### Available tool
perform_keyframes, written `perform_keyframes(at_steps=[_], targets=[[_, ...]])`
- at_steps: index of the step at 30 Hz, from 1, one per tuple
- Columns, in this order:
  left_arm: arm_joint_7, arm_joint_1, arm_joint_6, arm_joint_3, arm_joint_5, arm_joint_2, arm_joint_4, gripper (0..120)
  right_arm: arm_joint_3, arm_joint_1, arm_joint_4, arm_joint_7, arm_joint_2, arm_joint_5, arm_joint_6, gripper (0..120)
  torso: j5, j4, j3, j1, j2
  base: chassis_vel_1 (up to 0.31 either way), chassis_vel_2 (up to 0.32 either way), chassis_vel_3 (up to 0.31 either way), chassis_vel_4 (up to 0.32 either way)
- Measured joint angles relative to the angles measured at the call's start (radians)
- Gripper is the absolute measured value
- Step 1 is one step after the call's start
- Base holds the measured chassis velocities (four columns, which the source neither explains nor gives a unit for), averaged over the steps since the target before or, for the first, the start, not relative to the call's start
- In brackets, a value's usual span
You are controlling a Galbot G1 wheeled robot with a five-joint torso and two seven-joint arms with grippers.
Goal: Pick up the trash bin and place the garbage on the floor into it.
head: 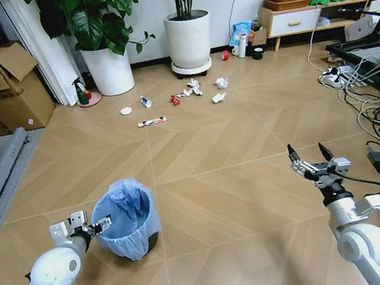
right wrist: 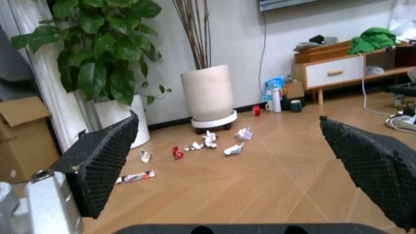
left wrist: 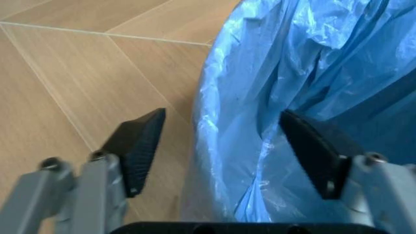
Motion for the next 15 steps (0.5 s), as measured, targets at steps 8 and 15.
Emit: perform_keyframes(at_steps=[8,15], targets=[[0.023,0.022,-0.001,-0.008,-0.012,0.012,-0.01,37,0.011,-0.017,0.014,0.02,0.01,-0.017,0.003,100,0.0002,0.0001,0.0,0.0,0.0,0.0,0.0,0.0,0.0],[0.027,0.031,-0.002,-0.022,-0.023,0.022,-0.015,14,0.013,-0.022,0.024,0.025,0.011,-0.031,0.003,100,0.0001,0.0001,0.0,0.0,0.0,0.0,0.0,0.0,0.0]])
